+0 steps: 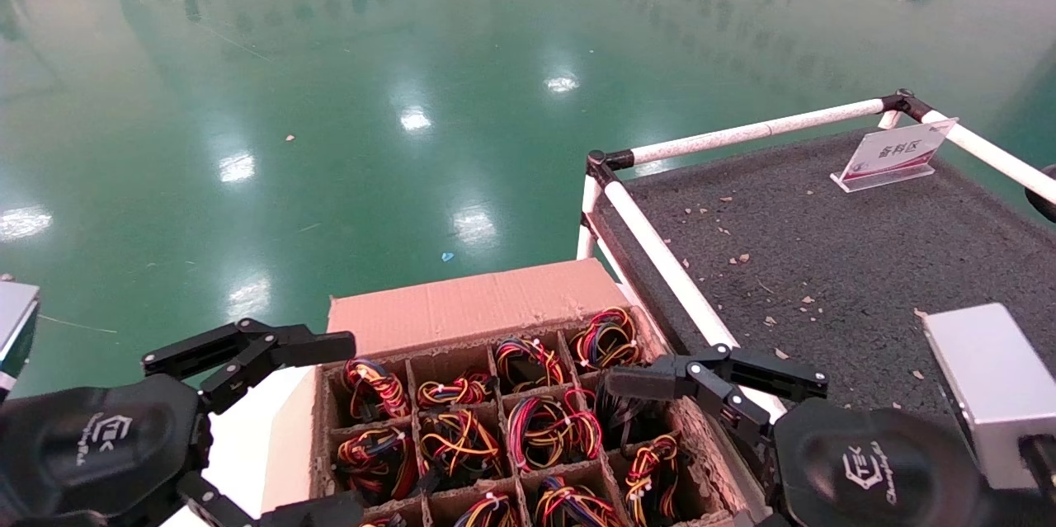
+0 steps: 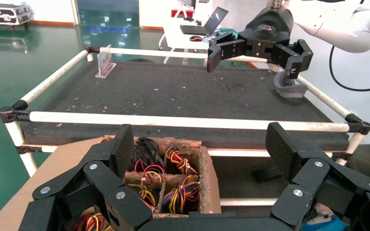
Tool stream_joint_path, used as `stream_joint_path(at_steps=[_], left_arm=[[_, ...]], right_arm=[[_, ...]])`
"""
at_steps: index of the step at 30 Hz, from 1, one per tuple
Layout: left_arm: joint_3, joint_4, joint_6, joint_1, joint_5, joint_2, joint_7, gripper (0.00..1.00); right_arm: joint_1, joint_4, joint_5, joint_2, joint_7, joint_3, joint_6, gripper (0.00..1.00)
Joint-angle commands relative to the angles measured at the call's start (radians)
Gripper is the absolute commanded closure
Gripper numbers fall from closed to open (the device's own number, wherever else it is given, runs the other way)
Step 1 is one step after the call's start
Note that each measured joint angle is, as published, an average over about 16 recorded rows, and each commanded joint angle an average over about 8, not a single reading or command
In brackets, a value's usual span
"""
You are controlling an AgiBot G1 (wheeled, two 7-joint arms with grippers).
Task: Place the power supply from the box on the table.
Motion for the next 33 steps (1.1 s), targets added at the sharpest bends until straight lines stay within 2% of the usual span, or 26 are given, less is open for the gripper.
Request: stream_joint_path(at_steps=[1,6,14,31,32,33], left_arm=[[0.0,0.0,0.0,0.0,0.0,0.0,0.0,0.0],[0.0,0.0,0.0,0.0,0.0,0.0,0.0,0.0],[0.0,0.0,0.0,0.0,0.0,0.0,0.0,0.0],[0.0,0.0,0.0,0.0,0.0,0.0,0.0,0.0],[0.0,0.0,0.0,0.0,0.0,0.0,0.0,0.05],[0.0,0.0,0.0,0.0,0.0,0.0,0.0,0.15]], right_arm=[[0.0,0.0,0.0,0.0,0.0,0.0,0.0,1.0],[0.0,0.0,0.0,0.0,0.0,0.0,0.0,0.98],[0.0,0.0,0.0,0.0,0.0,0.0,0.0,0.01],[0.0,0.0,0.0,0.0,0.0,0.0,0.0,0.0],[0.0,0.0,0.0,0.0,0.0,0.0,0.0,0.0],[0.0,0.0,0.0,0.0,0.0,0.0,0.0,0.0]])
